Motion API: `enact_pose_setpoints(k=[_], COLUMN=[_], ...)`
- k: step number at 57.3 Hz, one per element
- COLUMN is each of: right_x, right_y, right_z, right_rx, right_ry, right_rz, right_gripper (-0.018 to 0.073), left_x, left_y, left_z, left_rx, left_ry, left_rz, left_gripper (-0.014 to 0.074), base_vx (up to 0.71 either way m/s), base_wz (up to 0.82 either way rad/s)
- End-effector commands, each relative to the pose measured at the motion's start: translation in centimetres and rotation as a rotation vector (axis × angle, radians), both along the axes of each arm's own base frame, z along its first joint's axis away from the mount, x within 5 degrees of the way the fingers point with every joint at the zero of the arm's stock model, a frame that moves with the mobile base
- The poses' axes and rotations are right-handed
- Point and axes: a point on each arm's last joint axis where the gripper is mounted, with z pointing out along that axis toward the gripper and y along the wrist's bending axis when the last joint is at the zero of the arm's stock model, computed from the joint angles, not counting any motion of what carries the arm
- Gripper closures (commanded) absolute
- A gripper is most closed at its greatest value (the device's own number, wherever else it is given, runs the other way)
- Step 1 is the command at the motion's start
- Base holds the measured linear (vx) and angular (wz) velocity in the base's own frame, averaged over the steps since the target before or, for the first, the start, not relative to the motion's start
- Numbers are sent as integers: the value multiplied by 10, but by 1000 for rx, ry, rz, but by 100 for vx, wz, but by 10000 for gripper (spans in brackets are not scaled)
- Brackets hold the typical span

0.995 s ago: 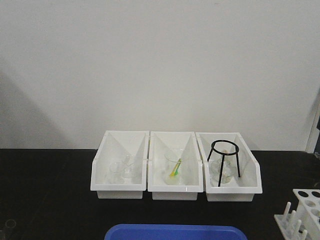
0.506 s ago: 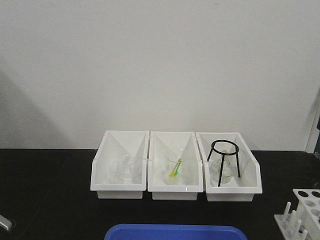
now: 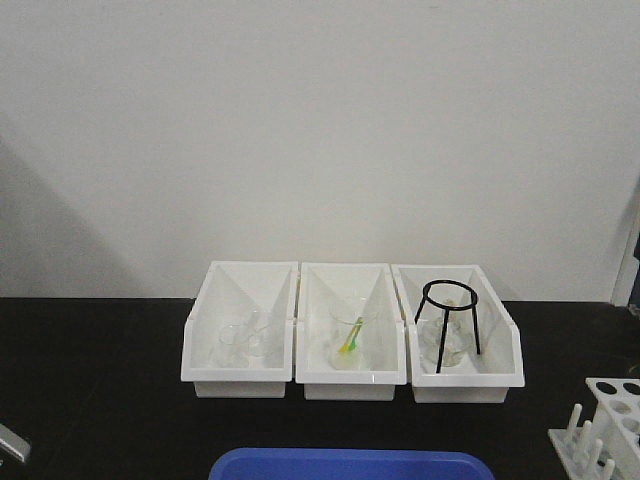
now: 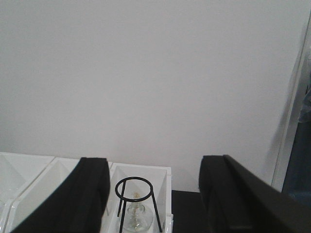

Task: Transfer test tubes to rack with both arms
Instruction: 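Close the left gripper on the glass tube and lift it out, then carry the tube with the left gripper toward the right gripper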

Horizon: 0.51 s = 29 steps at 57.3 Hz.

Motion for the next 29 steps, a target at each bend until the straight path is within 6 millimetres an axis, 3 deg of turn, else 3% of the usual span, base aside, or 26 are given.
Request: enact_pose_setpoints(k=[1, 17, 29], right_x=[-3, -3, -2], right_y=[-1, -1, -1], right_z=[19, 18, 16], right_rx=[-5, -5, -6], right_ry=[-115, -103, -78], right_rz=[-1, -2, -4], right_gripper=[102, 102, 102], left_x=[6, -4, -4], left_y=[-1, 0, -1], left_z=[21, 50, 108], left_rx=[-13, -58, -113], left_ry=[-144, -225, -186], left_rz=[2, 15, 16], left_gripper=[619, 619, 619], base_vx=[0, 0, 0], base_wz=[0, 0, 0])
